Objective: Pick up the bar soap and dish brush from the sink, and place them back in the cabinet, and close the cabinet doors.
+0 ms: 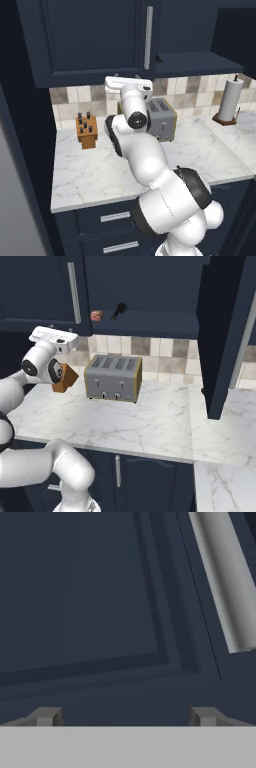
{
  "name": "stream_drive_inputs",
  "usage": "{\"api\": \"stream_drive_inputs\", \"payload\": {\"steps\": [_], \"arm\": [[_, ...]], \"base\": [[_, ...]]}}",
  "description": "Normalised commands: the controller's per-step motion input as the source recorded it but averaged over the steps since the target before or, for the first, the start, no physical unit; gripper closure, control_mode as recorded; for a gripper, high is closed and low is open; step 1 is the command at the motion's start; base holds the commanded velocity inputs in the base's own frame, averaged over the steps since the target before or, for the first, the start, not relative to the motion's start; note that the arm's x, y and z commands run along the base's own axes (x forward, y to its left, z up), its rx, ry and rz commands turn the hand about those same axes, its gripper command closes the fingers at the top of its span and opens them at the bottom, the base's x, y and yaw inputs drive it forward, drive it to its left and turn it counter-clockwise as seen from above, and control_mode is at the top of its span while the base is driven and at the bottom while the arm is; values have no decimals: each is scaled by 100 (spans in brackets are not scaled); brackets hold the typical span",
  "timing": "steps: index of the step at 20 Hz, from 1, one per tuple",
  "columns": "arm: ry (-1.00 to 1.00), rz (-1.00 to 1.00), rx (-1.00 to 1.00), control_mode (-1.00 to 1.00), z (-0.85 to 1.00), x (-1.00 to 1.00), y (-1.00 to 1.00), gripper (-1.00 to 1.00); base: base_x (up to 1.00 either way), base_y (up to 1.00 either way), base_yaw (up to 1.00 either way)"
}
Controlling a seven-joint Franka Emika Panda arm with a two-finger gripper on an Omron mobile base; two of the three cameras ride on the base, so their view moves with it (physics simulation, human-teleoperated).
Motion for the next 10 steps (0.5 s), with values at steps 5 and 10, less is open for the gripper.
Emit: {"api": "stream_drive_inputs", "payload": {"steps": [5,10], "arm": [[0,2,0,-100,0,31,-8,-100],[0,1,0,-100,0,30,-4,-100]], "base": [[0,0,0],[0,0,0]]}}
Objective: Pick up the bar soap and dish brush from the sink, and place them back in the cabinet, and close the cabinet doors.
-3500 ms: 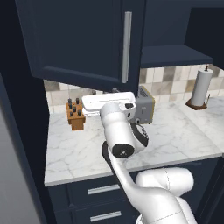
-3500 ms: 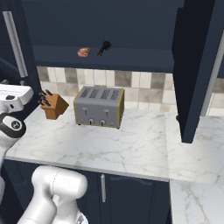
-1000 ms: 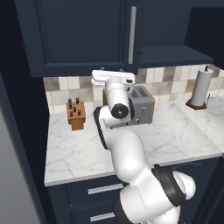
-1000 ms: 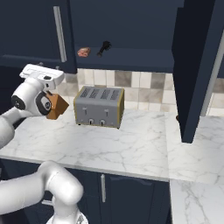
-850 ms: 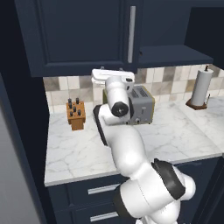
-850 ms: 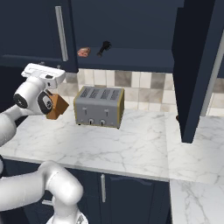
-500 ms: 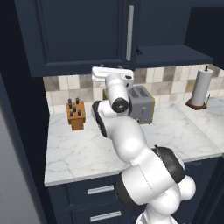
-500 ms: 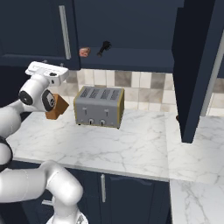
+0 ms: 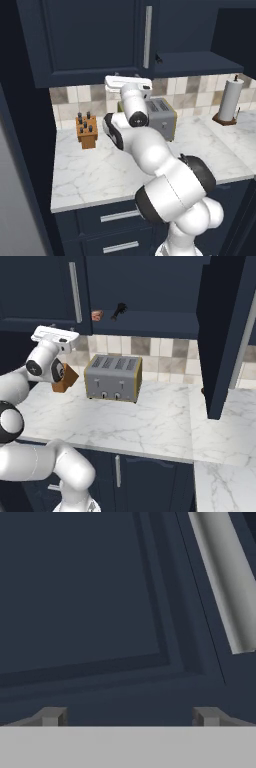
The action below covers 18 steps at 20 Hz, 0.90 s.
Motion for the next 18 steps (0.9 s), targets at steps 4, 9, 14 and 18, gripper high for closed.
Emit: {"api": "stream_drive_inputs", "payload": {"steps": [4,9,14,18], "arm": [[0,1,0,-100,0,9,-1,-100],[0,1,-2,-100,1,-22,-2,-100],[0,0,-3,-100,11,-66,-19,-100],[0,0,-1,-100,28,-71,-26,-100]], "base": [[0,0,0],[0,0,0],[0,0,0],[0,0,0]]}}
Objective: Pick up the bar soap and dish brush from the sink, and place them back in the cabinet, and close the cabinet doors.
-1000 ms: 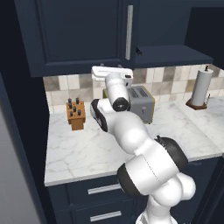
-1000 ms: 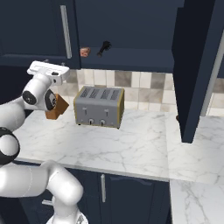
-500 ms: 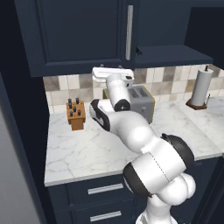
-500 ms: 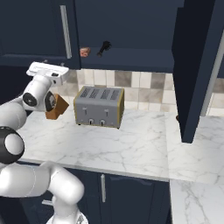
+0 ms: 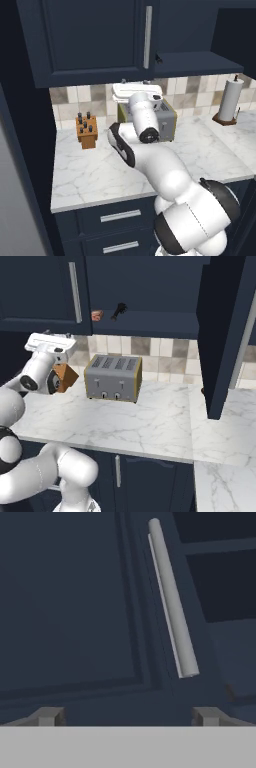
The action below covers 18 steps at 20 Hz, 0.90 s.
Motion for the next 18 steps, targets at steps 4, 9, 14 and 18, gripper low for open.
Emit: {"api": "stream_drive_inputs", "payload": {"steps": [4,9,14,18], "arm": [[0,0,0,-100,42,-62,-26,-100],[6,0,0,-100,43,-58,-18,-100],[6,0,-1,-100,24,-58,-14,-100],[6,0,-2,-100,9,-54,-15,-100]], "base": [[0,0,0],[0,0,0],[0,0,0],[0,0,0]]}}
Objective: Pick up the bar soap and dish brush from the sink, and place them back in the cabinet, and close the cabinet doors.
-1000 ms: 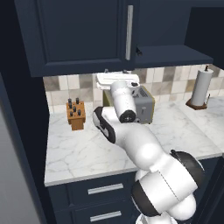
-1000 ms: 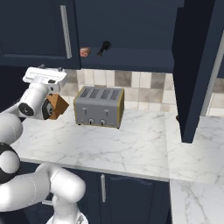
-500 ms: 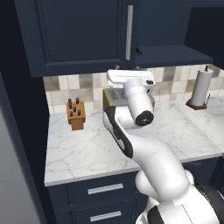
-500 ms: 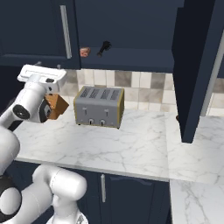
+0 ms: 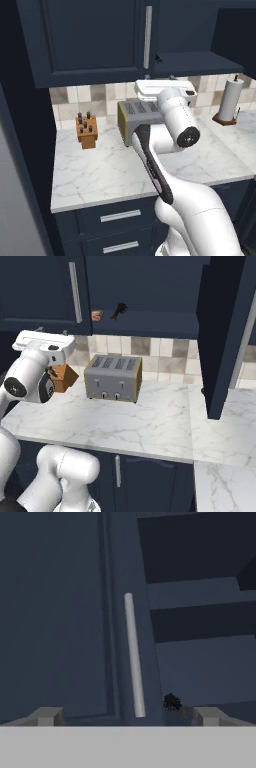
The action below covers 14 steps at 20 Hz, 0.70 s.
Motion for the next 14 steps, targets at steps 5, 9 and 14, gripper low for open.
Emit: {"api": "stream_drive_inputs", "payload": {"steps": [5,9,14], "arm": [[1,0,-5,-100,0,-48,-22,-100],[0,1,-4,-100,0,-41,-29,-100],[0,3,-2,-100,0,-47,-31,-100]], "base": [[0,0,0],[0,0,0],[0,0,0]]}}
